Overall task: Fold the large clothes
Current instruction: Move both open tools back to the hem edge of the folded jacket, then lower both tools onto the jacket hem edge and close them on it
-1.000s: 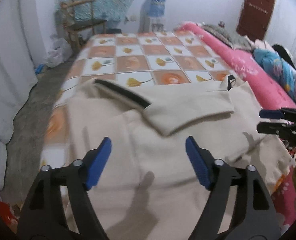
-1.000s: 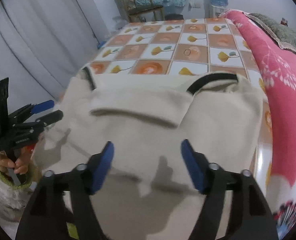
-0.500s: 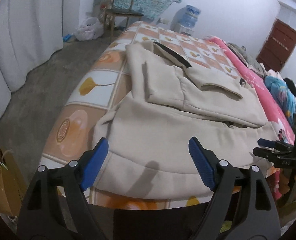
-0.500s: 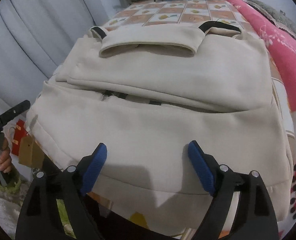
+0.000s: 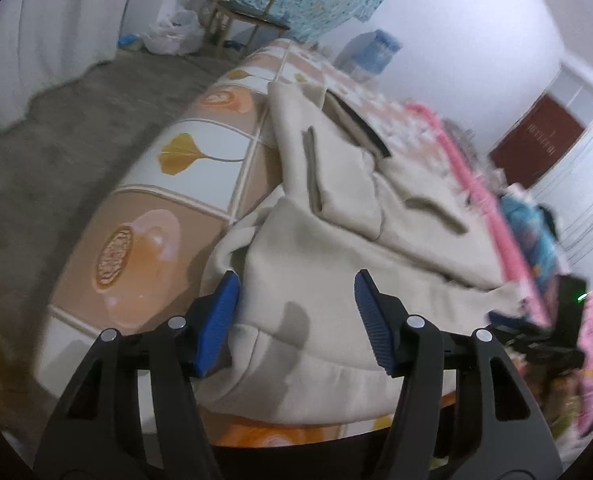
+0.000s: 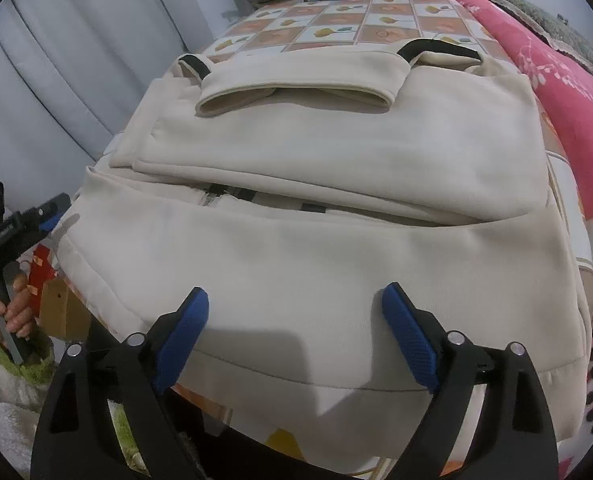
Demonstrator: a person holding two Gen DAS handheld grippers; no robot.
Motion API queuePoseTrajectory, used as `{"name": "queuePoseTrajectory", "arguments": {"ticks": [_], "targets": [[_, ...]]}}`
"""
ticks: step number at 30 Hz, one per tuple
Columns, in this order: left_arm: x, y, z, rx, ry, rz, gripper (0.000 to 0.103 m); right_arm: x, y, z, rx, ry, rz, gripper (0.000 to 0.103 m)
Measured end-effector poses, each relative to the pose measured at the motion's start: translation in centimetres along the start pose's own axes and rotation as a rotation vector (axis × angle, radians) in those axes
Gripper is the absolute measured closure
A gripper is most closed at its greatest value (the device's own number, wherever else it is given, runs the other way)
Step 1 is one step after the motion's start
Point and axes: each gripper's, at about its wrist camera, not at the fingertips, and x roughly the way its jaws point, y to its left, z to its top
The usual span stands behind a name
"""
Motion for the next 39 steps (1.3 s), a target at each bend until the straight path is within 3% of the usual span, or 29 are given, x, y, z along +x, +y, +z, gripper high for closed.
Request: {"name": "queuePoseTrajectory", "arguments": {"ticks": [3, 6, 11, 18, 21, 23, 25, 27, 29, 32, 39], "targets": [[0.2, 1.0, 0.7, -0.057, -0.005, -0.045, 0.047, 0.1, 0.3, 0.0, -0.015, 0.004, -0.020, 0.015], [-0.3, 0.3, 1.0, -0.036, -0.034, -0.063, 0.047, 0.1, 0.4, 0.0, -0.022, 0.004, -0.029, 0.015], [1.0, -0.7, 1.2, 0.042, 0.012, 0.036, 0.047, 0.2, 0.4, -0.1, -0.017, -0.001, -0.037, 0.015], [2.5, -0.7, 1.7, 0.084, 0.019, 0.047, 0.047, 0.1, 0.4, -0.1, -0.009, 0.000, -0.033, 0.015], [1.9, -0.7, 1.7, 0.072, 0.011, -0.028, 0.051, 0.1, 0.4, -0.1, -0.011, -0.002, -0.033, 0.015], [1.2, -0.8, 1.5, 0.075, 0.002, -0.132, 0.051, 0.1, 0.4, -0.2, -0.011, -0.004, -0.030, 0.015], [1.2, -0.9, 1.4, 0.083, 0.004, -0.142, 0.051, 0.1, 0.3, -0.2, -0.013, -0.007, -0.029, 0.015], [2.0, -0.8, 1.4, 0.085, 0.026, -0.062, 0.051, 0.1, 0.3, -0.2, -0.016, -0.008, -0.029, 0.015], [2.7, -0.8, 1.5, 0.093, 0.035, 0.030, 0.060, 0.1, 0.3, -0.2, -0.016, -0.008, -0.028, 0.015], [3.1, -1.7, 1.6, 0.125, 0.041, 0.090, 0.061, 0.0, 0.3, -0.2, -0.011, -0.014, -0.022, 0.015], [4.9, -6.4, -0.4, 0.387, 0.020, 0.429, 0.064, -0.3, 0.1, -0.4, 0.004, -0.027, -0.003, 0.014]]}}
